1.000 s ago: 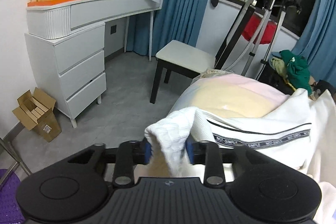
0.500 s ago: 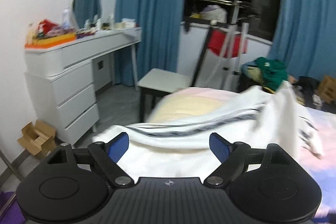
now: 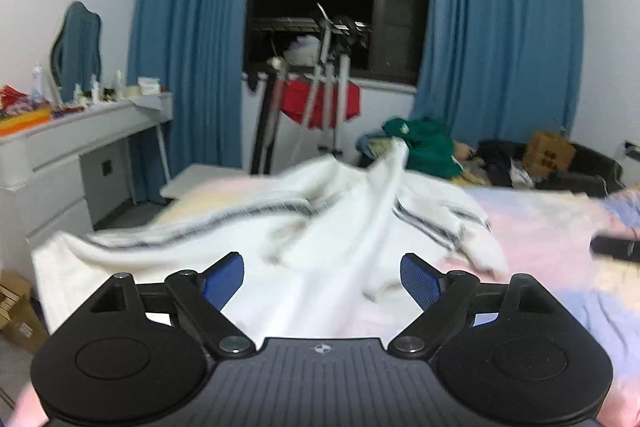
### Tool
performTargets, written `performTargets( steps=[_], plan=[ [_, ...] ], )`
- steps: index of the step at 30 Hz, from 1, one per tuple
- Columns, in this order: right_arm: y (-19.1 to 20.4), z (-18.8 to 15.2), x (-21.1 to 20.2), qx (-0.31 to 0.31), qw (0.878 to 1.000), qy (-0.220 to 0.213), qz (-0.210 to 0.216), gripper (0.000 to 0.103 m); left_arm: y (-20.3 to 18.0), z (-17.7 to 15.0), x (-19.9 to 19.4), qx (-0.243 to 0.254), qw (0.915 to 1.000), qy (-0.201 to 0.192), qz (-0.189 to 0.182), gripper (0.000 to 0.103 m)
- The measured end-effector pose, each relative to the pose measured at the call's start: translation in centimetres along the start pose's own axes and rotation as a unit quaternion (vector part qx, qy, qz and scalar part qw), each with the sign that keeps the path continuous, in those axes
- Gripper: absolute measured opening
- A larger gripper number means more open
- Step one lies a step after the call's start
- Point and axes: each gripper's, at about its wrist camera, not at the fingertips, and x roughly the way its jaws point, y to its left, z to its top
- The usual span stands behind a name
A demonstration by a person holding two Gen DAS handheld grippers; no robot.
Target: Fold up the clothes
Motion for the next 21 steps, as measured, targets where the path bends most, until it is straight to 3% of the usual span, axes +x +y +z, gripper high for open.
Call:
performTargets(
  steps=[4, 9, 12, 16, 21],
  plan=[
    [-0.9, -1.1, 0.1, 0.024, 1.0, -0.005, -0.012, 0.089, -2.7, -2.7, 3.1, 0.045, 0.9982, 0.036, 0.018, 0.086],
    [-1.9, -1.1, 0.4, 0.068, 0.997, 0.003, -0.021, 0.089, -3.7, -2.1, 6.4, 0.082, 0.9954, 0.041, 0.028, 0.086],
    [-2.6, -1.1, 0.1, 0.078, 0.996, 0.008, -0.033, 0.089, -5.3, -0.2, 9.9, 0.087, 0.9952, 0.036, 0.025, 0.086],
    [-4.2, -1.6, 0.4, 0.099, 0.994, 0.006, -0.053, 0.089, -6.4, 2.5, 17.6, 0.113, 0.9926, 0.033, 0.028, 0.086],
    [-6.8, -2.6, 2.2, 0.148, 0.987, 0.013, -0.068, 0.089, -9.0, 5.5, 26.0, 0.094, 0.9937, 0.04, 0.046, 0.086]
  ],
)
